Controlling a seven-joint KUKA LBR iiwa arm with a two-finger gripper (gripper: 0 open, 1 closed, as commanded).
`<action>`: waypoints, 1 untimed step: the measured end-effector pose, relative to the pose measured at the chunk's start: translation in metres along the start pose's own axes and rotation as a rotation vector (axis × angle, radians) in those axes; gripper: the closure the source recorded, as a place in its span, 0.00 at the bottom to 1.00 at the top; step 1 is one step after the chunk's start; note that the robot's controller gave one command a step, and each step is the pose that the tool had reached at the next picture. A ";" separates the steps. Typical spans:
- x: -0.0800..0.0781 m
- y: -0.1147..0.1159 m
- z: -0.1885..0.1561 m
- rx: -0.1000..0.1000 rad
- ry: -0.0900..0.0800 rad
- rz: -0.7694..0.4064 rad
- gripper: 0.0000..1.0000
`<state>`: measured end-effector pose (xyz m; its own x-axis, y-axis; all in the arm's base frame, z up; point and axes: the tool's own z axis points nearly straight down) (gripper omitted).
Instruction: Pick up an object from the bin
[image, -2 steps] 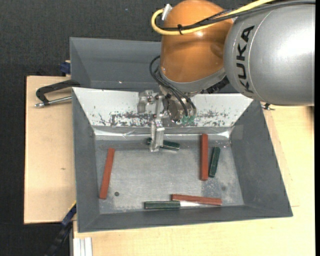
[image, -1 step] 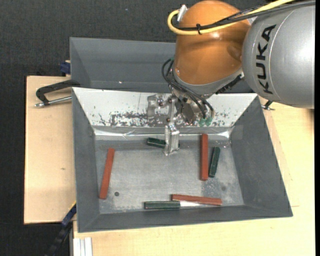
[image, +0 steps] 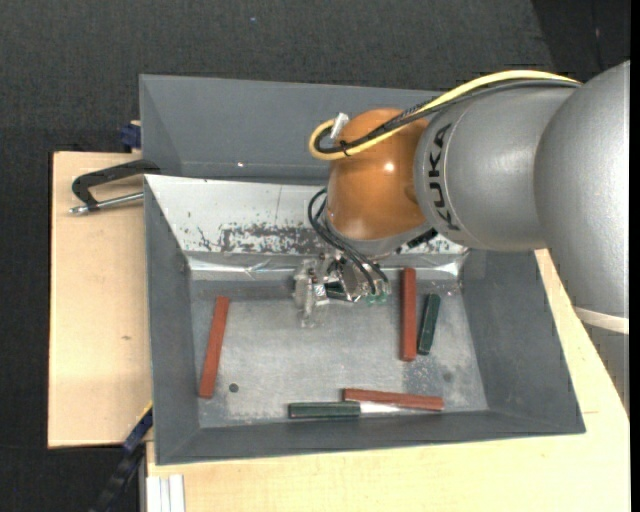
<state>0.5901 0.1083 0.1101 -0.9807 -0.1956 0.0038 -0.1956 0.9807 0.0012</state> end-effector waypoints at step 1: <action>-0.002 0.000 -0.003 0.000 -0.006 0.000 0.00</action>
Offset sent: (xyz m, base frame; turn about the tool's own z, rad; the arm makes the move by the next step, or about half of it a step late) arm 0.0000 0.0000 0.0000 0.0000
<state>0.5918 0.1090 0.1131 -0.9806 -0.1958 -0.0022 -0.1958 0.9806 0.0017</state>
